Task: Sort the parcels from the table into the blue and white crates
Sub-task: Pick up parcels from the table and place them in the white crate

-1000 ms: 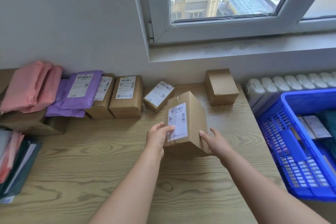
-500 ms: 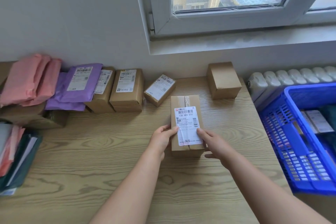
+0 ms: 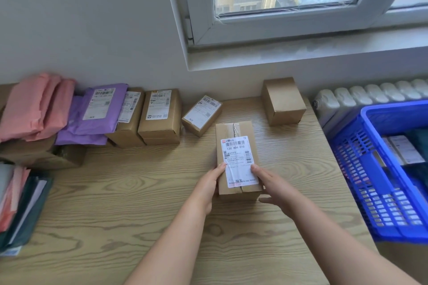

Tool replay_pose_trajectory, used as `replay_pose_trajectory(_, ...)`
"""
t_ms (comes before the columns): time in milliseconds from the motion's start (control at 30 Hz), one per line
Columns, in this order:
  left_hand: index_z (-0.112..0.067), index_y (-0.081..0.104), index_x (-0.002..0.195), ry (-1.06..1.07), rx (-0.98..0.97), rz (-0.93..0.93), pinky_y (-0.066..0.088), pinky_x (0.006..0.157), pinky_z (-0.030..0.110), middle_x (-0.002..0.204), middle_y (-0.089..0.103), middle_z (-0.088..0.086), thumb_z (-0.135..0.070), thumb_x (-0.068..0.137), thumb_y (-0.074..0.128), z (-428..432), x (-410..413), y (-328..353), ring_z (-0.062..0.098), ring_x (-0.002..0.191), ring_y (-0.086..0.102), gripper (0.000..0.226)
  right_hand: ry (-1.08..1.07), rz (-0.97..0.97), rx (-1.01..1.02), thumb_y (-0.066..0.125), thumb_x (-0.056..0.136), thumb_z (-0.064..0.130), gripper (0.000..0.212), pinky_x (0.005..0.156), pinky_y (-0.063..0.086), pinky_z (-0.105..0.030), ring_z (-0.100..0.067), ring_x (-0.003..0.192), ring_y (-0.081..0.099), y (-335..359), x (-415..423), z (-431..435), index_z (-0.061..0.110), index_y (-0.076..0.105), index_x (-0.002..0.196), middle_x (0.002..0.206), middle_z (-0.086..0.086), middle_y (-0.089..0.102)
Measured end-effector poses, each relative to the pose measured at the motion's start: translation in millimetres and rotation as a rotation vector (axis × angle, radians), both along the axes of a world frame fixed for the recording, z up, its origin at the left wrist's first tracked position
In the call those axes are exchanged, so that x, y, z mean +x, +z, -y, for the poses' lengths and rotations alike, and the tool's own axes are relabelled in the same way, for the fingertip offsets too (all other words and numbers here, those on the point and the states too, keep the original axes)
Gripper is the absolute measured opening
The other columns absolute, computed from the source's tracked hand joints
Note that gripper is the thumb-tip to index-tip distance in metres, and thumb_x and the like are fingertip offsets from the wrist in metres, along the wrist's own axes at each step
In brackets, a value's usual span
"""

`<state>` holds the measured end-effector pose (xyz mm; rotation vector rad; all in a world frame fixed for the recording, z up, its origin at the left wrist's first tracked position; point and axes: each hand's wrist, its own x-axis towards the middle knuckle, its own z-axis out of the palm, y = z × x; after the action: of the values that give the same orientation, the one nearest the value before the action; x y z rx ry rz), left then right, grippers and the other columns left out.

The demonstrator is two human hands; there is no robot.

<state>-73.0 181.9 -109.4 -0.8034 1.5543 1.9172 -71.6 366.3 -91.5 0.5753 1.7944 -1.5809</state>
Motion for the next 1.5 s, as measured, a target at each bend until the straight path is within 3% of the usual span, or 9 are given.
replay_pose_trajectory(67,-0.019,0.068,0.112,-0.005,0.012,0.005,0.053,0.075,0.028,0.090,0.078,-0.008,-0.038,0.093,0.064,0.1,3.1,-2.3,0.009,0.086,0.071,0.027,-0.016,-0.006,0.009,0.050,0.096,0.056,0.036,0.103,0.045,-0.048,-0.015,0.110,0.063,3.2,2.3,-2.5,0.038,0.059,0.125,0.121,0.011,0.067)
replay_pose_trajectory(267,-0.026,0.061,0.128,-0.030,0.055,-0.057,0.045,0.107,0.046,0.127,0.067,0.001,-0.074,0.036,0.084,-17.4,-4.2,10.0,0.024,0.122,0.057,0.107,-0.184,-0.075,-0.045,0.054,0.094,0.052,0.029,0.108,0.041,-0.051,-0.012,0.115,0.059,22.5,12.6,-24.3,0.034,0.062,0.116,0.121,0.010,0.065)
replay_pose_trajectory(467,-0.020,0.056,0.131,-0.159,0.120,-0.083,0.055,0.063,0.029,0.119,0.070,0.001,-0.069,0.045,0.076,-65.3,-8.7,19.7,0.014,0.102,0.068,0.100,-0.391,-0.127,-0.047,0.058,0.090,0.054,0.042,0.103,0.046,-0.049,-0.013,0.112,0.063,29.1,45.4,-52.7,0.030,0.057,0.124,0.121,0.007,0.066)
replay_pose_trajectory(700,-0.031,0.055,0.134,-0.352,0.150,-0.183,0.041,0.108,0.051,0.131,0.063,-0.009,-0.062,0.061,0.076,-157.7,17.1,44.3,0.011,0.125,0.055,0.082,-0.636,-0.264,-0.092,0.061,0.092,0.041,0.040,0.098,0.051,-0.045,-0.017,0.110,0.066,47.7,99.1,-131.3,0.025,0.057,0.128,0.121,0.000,0.068)
replay_pose_trajectory(833,-0.032,0.063,0.124,-0.435,0.167,-0.252,0.043,0.106,0.048,0.125,0.066,-0.010,-0.058,0.068,0.072,-215.0,32.6,69.4,0.008,0.120,0.058,0.062,-0.679,-0.346,-0.147,0.067,0.076,0.057,0.064,0.099,0.051,-0.048,-0.021,0.112,0.067,62.1,120.6,-182.7,0.031,0.055,0.133,0.125,-0.002,0.068)
replay_pose_trajectory(1067,-0.025,0.067,0.126,-0.578,0.316,-0.292,0.038,0.107,0.063,0.122,0.071,0.004,-0.052,0.086,0.060,-387.2,76.3,101.8,0.031,0.115,0.066,0.049,-0.765,-0.486,-0.042,0.057,0.094,0.045,0.034,0.073,0.054,-0.024,-0.003,0.103,0.067,97.4,189.3,-331.2,0.038,0.058,0.127,0.118,0.012,0.069)
replay_pose_trajectory(1233,-0.032,0.068,0.125,-0.740,0.313,-0.287,0.042,0.109,0.054,0.125,0.070,-0.001,-0.059,0.083,0.061,-498.2,114.1,107.9,0.023,0.122,0.062,0.050,-0.873,-0.490,0.007,0.058,0.094,0.046,0.043,0.100,0.050,-0.043,-0.016,0.112,0.067,106.8,238.4,-436.3,0.030,0.056,0.134,0.118,0.007,0.072)
replay_pose_trajectory(1367,-0.030,0.067,0.125,-0.816,0.273,-0.260,0.059,0.082,0.040,0.119,0.073,-0.002,-0.056,0.090,0.058,-570.5,134.5,115.8,0.019,0.114,0.067,0.044,-0.939,-0.485,0.030,0.057,0.095,0.047,0.043,0.098,0.052,-0.038,-0.013,0.111,0.067,110.2,269.9,-502.7,0.030,0.056,0.134,0.119,0.009,0.072)
replay_pose_trajectory(1500,-0.028,0.067,0.126,-0.868,0.293,-0.226,0.058,0.086,0.042,0.120,0.072,0.000,-0.056,0.088,0.060,-633.5,138.8,113.1,0.020,0.112,0.069,0.047,-1.014,-0.471,0.051,0.056,0.095,0.048,0.039,0.100,0.051,-0.036,-0.008,0.107,0.068,107.1,280.0,-555.9,0.033,0.057,0.131,0.113,0.013,0.073)
